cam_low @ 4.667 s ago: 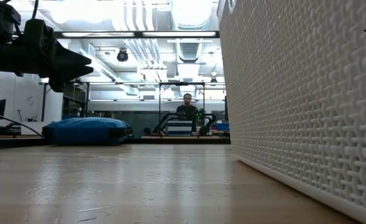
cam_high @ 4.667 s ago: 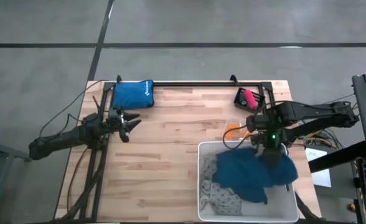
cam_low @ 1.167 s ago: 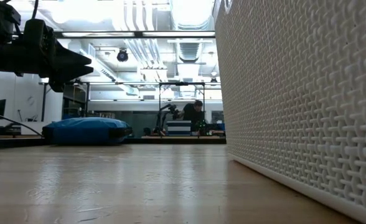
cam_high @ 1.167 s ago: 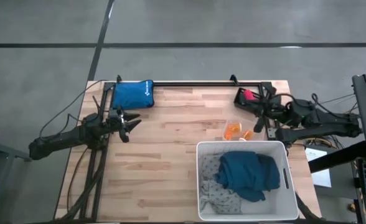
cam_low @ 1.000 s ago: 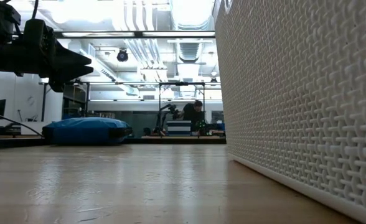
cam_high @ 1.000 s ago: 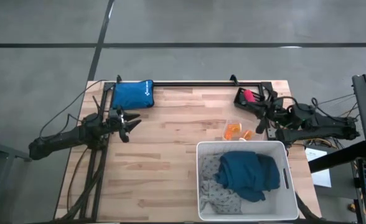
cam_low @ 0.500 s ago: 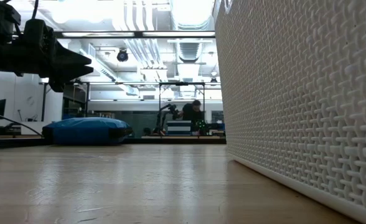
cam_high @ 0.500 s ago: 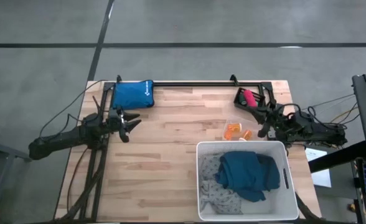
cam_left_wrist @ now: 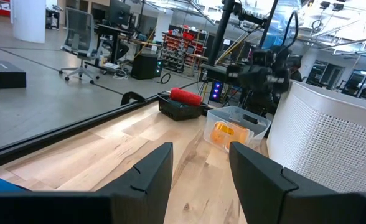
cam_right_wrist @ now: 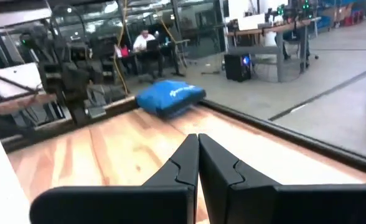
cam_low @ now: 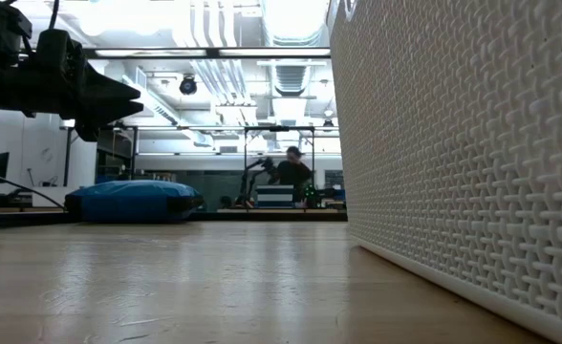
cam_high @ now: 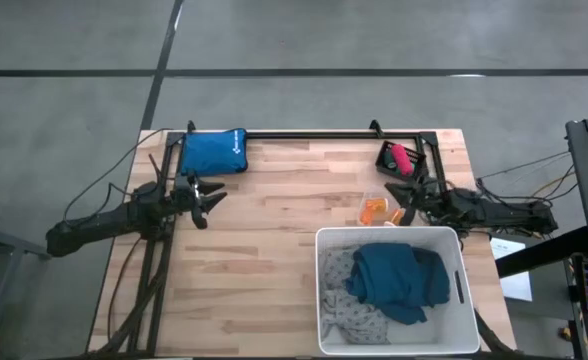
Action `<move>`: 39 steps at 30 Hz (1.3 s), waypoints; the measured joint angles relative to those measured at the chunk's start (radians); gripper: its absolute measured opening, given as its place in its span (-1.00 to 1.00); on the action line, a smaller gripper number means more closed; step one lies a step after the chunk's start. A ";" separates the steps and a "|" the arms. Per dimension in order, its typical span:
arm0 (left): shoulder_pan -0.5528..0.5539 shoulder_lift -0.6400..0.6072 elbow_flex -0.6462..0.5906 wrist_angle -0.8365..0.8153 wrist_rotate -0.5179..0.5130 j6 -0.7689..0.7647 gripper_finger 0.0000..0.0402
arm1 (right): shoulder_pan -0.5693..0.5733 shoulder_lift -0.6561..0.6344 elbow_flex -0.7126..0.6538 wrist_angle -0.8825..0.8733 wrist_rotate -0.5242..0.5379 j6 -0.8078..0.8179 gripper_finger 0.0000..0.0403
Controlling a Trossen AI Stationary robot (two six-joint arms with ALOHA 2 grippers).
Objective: Pick & place medical supplies in basket/bin
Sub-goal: Return to Home Position
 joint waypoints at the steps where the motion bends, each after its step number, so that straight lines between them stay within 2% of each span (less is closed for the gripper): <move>1: 0.000 0.000 0.000 0.000 0.000 0.000 -0.18 | 0.000 0.002 -0.014 -0.001 0.000 0.000 -0.96; 5: 0.000 0.000 0.000 0.000 0.000 0.000 -0.18 | 0.001 0.008 -0.044 0.091 -0.004 -0.005 -0.96; 12: 0.000 0.000 0.000 0.000 0.000 0.000 -0.18 | 0.001 0.008 -0.047 0.082 -0.009 -0.041 -0.96; 22: 0.000 0.000 0.000 0.000 0.000 0.000 -0.18 | 0.001 0.009 -0.047 0.082 -0.010 -0.188 -0.96; 39: 0.000 0.000 0.000 0.000 0.000 0.000 -0.18 | 0.001 0.009 -0.047 0.081 -0.010 -0.189 -0.96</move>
